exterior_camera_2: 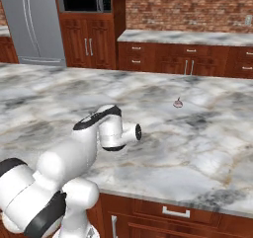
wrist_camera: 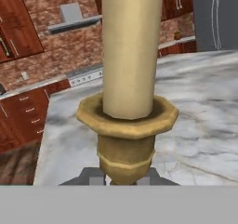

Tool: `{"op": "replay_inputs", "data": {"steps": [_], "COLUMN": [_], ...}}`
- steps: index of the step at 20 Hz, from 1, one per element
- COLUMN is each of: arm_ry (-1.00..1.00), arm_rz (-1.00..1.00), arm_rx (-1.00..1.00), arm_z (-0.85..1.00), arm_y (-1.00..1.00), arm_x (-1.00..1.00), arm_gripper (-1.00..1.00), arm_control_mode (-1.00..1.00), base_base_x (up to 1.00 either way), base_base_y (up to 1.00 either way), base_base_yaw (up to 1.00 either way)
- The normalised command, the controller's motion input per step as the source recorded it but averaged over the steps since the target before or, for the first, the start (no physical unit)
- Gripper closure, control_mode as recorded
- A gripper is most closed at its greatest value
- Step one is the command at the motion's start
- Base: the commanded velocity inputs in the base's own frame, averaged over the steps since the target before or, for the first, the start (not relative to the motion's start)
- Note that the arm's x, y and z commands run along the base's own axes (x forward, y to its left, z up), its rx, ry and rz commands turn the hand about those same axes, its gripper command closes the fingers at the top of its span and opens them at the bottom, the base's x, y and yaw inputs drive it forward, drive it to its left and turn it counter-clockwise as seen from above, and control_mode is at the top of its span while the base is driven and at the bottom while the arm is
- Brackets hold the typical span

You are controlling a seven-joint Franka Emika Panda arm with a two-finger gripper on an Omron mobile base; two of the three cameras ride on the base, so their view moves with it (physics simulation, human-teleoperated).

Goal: Pick the candle and candle from the dining table and place them in the open cabinet. Close the cabinet after placing the objects.

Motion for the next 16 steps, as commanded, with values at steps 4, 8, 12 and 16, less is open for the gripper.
{"op": "replay_inputs", "data": {"steps": [4,8,12,16], "arm_ry": [-0.01,-0.10,-0.14,-0.08], "arm_rz": [0.27,0.10,0.05,0.01], "arm_rx": [-0.08,0.00,0.00,0.00], "arm_z": [0.83,1.00,1.00,1.00], "arm_y": [0.50,0.29,0.32,0.30], "arm_x": [-0.97,-1.00,-1.00,-0.95], "arm_gripper": [1.00,1.00,1.00,1.00], "arm_control_mode": [-1.00,-1.00,-1.00,-1.00], "base_base_x": [0.00,0.00,0.00,0.00], "base_base_y": [0.00,0.00,0.00,0.00], "base_base_yaw": [0.00,0.00,0.00,0.00]}}
